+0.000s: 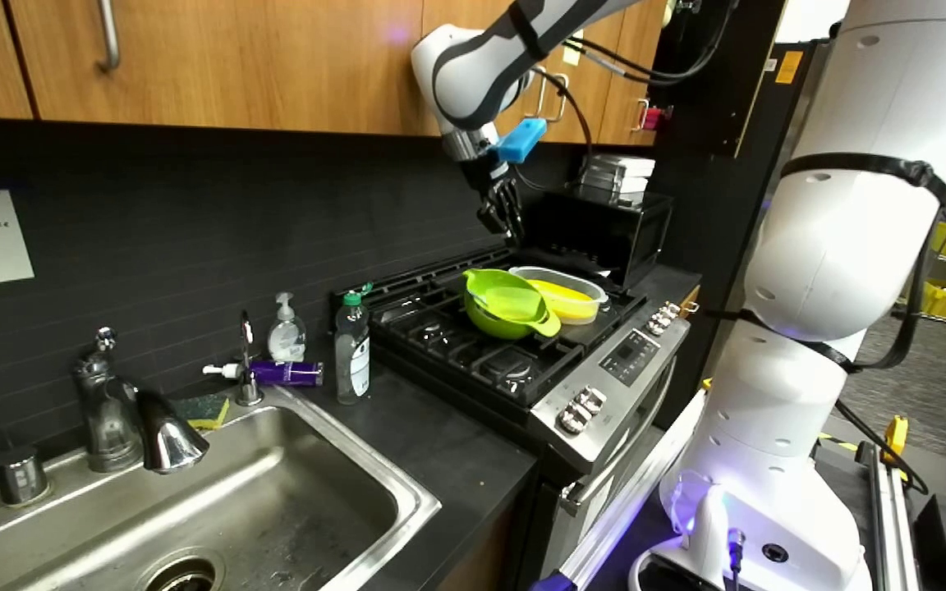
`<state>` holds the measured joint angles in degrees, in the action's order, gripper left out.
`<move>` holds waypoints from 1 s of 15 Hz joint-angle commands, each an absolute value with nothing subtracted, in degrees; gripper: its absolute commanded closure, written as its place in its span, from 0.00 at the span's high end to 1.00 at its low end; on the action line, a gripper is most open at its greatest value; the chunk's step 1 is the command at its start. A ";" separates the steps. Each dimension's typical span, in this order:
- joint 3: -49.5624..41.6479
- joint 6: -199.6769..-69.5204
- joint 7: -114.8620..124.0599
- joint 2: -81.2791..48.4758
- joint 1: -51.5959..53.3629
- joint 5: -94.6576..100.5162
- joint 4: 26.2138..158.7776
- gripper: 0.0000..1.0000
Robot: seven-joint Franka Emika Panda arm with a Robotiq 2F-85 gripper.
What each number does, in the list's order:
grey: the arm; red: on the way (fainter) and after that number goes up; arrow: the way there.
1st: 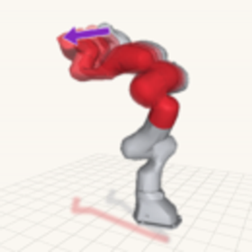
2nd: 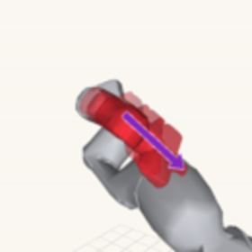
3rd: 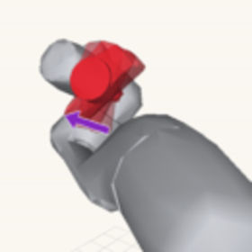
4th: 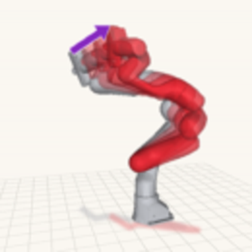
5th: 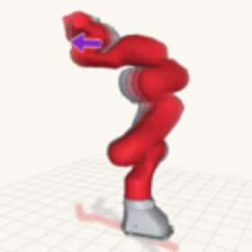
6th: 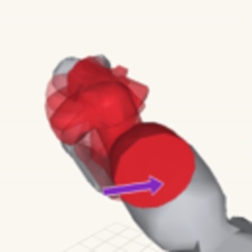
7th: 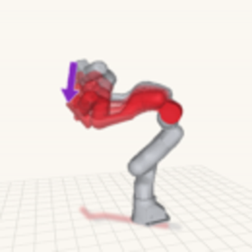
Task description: Move the yellow bowl to the green object
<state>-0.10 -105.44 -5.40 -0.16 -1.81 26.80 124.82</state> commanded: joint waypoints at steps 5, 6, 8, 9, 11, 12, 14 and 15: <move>-0.31 -103.79 -7.45 -0.56 -1.36 26.63 122.77 0.94; -0.36 -103.95 -7.29 -0.32 -1.41 26.62 122.79 0.98; -0.50 -105.37 -5.22 0.88 -1.54 26.97 123.52 1.00; -0.73 -106.85 -2.40 1.87 -1.75 26.97 124.20 1.00; -1.60 -108.80 2.01 4.53 -2.47 25.64 126.28 1.00; -2.14 -109.62 3.45 6.28 -2.94 25.33 127.50 1.00; -3.29 -111.08 6.29 9.08 -4.01 25.17 128.99 1.00; -4.12 -111.65 7.27 10.76 -4.83 24.85 130.03 1.00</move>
<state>-2.37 -109.18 4.38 4.22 -3.16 26.65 125.58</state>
